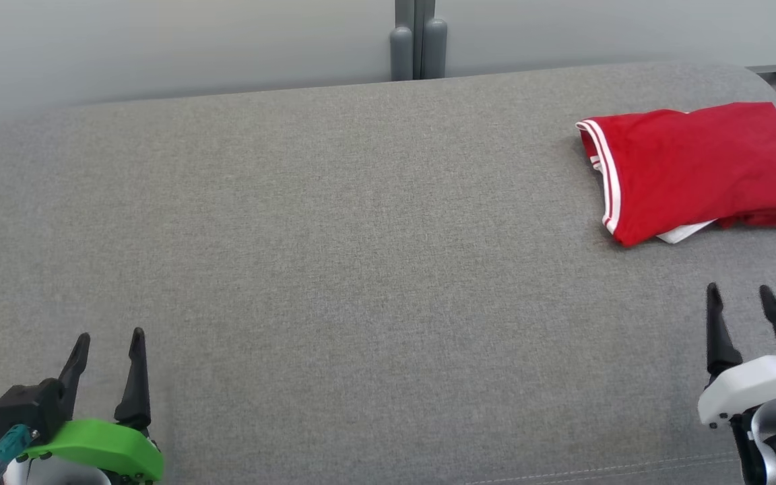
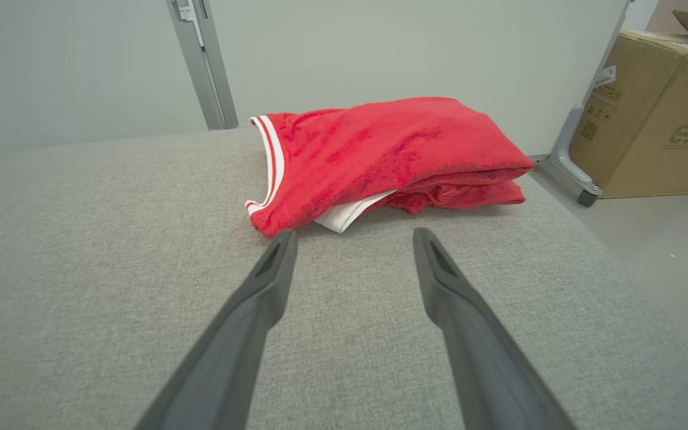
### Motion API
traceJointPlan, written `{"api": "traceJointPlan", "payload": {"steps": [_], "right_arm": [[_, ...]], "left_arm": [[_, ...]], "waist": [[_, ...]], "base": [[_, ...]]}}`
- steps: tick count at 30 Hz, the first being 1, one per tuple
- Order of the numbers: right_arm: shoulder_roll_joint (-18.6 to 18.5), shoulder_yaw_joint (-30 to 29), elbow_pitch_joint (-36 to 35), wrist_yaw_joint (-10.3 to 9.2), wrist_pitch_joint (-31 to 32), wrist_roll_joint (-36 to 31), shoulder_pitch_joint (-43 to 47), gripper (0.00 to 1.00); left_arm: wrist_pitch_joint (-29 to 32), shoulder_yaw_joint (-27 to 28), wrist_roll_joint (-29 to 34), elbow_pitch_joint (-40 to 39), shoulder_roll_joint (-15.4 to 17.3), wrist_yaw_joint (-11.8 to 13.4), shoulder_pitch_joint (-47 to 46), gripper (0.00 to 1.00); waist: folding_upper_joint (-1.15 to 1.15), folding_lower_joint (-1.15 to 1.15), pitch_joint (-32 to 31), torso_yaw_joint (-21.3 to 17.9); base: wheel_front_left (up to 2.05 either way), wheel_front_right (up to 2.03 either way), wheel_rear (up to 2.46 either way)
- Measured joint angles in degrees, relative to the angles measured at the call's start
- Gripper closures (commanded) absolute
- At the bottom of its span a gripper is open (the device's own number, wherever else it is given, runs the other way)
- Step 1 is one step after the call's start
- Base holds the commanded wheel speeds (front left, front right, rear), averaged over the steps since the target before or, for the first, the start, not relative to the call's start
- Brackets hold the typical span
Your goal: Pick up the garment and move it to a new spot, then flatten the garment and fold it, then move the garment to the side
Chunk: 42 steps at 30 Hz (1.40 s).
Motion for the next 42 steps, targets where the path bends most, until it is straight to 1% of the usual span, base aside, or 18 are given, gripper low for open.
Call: {"api": "traceJointPlan", "payload": {"steps": [2,12,13,16,19,20,22,27,35,42], "right_arm": [[0.31,1.55,0.0,0.01,-0.25,-1.86,0.94,0.0],[1.76,1.78,-0.78,0.0,-0.51,-4.68,3.07,0.0],[1.85,1.78,-1.07,0.0,-0.68,-4.85,3.07,1.0],[2.41,1.9,-0.49,0.04,-0.64,-5.49,3.14,1.0],[4.17,2.48,1.18,0.09,-0.41,-5.48,4.0,1.0],[5.31,2.96,2.41,0.09,-0.4,-5.47,4.7,1.0],[6.09,3.11,3.03,0.11,-0.36,-5.19,5.3,1.0],[6.38,2.02,3.24,0.7,0.67,-2.93,5.17,1.0],[7.02,0.74,3.35,1.63,2.47,3.83,4.93,1.0],[7.46,-0.62,3.35,2.59,3.75,8.47,4.02,1.0]], "left_arm": [[0.0,0.96,0.3,0.34,0.0,0.26,0.73,0.0],[-0.01,3.3,0.89,1.11,-0.12,0.3,2.68,0.0],[-0.01,3.53,1.08,0.96,-0.15,0.3,2.68,1.0],[0.1,3.56,1.42,1.63,-0.68,0.25,2.76,1.0],[0.11,2.55,1.42,3.43,-2.52,0.24,2.94,1.0],[0.11,2.2,1.42,4.46,-3.8,0.24,2.98,1.0],[0.21,1.97,1.11,5.09,-4.48,0.22,3.05,1.0],[1.08,2.52,-1.08,5.13,-4.74,-0.13,3.07,1.0],[2.48,3.31,-6.41,5.1,-5.54,-0.88,3.07,1.0],[3.71,4.6,-10.25,5.08,-6.0,-1.87,3.06,1.0]], "waist": [[0.0,0.0,-0.69,0.28],[0.0,0.0,-2.65,1.3],[0.0,0.0,-2.71,1.34],[0.0,0.0,-2.84,1.42],[0.0,0.0,-2.84,1.43],[0.0,0.0,-2.85,1.43],[0.0,0.0,-2.85,1.42],[0.0,0.0,-2.99,1.43],[0.0,0.0,-3.17,1.44],[0.0,0.0,-3.32,1.45]], "base": [[0.0,0.0,0.0],[0.0,0.0,0.0],[0.0,0.0,0.0],[0.0,0.0,0.0],[0.0,0.0,0.0],[0.0,0.0,0.0],[0.0,0.0,0.0],[0.0,0.0,0.0],[0.0,0.0,0.0],[0.0,0.0,0.0]]}}
